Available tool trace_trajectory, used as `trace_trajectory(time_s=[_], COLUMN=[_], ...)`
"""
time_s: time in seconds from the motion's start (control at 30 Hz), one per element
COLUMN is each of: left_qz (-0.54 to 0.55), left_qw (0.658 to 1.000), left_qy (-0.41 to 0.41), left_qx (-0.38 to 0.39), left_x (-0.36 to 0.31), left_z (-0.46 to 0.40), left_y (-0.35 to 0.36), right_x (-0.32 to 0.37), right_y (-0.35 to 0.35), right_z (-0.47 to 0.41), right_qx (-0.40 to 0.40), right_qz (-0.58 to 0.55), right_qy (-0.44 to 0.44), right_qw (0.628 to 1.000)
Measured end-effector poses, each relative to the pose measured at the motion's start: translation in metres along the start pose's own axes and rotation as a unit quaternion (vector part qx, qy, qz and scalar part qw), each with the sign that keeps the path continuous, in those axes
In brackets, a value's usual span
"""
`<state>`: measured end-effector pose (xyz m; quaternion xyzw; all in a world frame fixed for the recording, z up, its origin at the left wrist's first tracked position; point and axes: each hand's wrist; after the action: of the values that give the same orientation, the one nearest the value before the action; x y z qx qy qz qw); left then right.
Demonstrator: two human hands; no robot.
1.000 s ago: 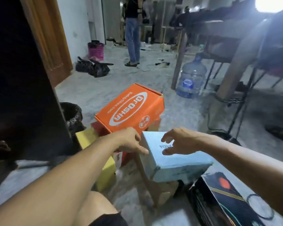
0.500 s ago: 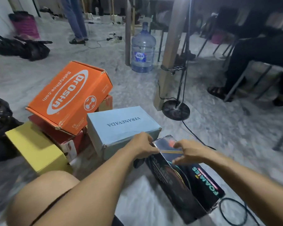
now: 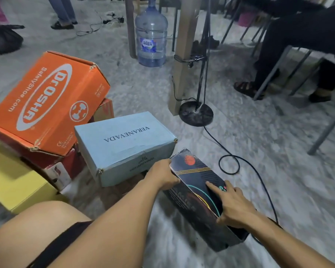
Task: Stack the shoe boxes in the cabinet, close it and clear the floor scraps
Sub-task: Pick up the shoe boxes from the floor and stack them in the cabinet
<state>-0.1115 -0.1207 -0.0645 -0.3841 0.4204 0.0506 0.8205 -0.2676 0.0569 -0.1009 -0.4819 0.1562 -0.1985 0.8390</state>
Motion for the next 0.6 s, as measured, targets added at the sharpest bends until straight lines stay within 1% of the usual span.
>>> trace_trajectory(time_s=[0.07,0.13,0.2,0.23,0.3,0.37,0.4,0.5,0.6], left_qz=[0.000,0.002,-0.014,-0.034,-0.072,-0.090,-0.094,-0.087,-0.036], left_qw=[1.000,1.000,0.998,0.997,0.994,0.990,0.988,0.985,0.990], left_qy=[-0.001,-0.021,-0.045,-0.051,-0.052,-0.055,-0.064,-0.096,-0.091], left_qx=[0.003,0.014,0.034,0.045,0.069,0.092,0.105,0.113,0.099], left_x=[0.001,0.003,0.005,0.006,0.004,0.004,0.006,0.010,0.001], left_z=[-0.002,-0.003,-0.004,-0.005,-0.002,0.002,0.002,0.005,0.008], left_y=[0.002,0.005,0.009,0.012,0.014,0.017,0.019,0.021,0.016], right_x=[-0.005,-0.013,-0.020,-0.023,-0.031,-0.040,-0.044,-0.052,-0.054], right_y=[0.002,0.005,0.013,0.019,0.032,0.044,0.048,0.059,0.057], right_z=[0.006,0.014,0.022,0.025,0.031,0.037,0.039,0.042,0.045], right_qx=[-0.013,-0.020,-0.028,-0.034,-0.049,-0.061,-0.065,-0.077,-0.115], right_qz=[0.009,0.008,0.006,-0.002,-0.037,-0.109,-0.152,-0.261,-0.305], right_qy=[-0.024,-0.050,-0.049,-0.023,0.071,0.154,0.173,0.162,0.139], right_qw=[1.000,0.998,0.998,0.999,0.996,0.980,0.971,0.948,0.935])
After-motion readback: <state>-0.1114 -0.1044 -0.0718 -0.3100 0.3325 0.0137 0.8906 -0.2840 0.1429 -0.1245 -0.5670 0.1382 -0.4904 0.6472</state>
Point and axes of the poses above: each hand's wrist, its own z-axis away from the middle knuckle, its own y-axis out of the palm, x = y × z, and after that the axes turned 8 degrees about z, right-handed
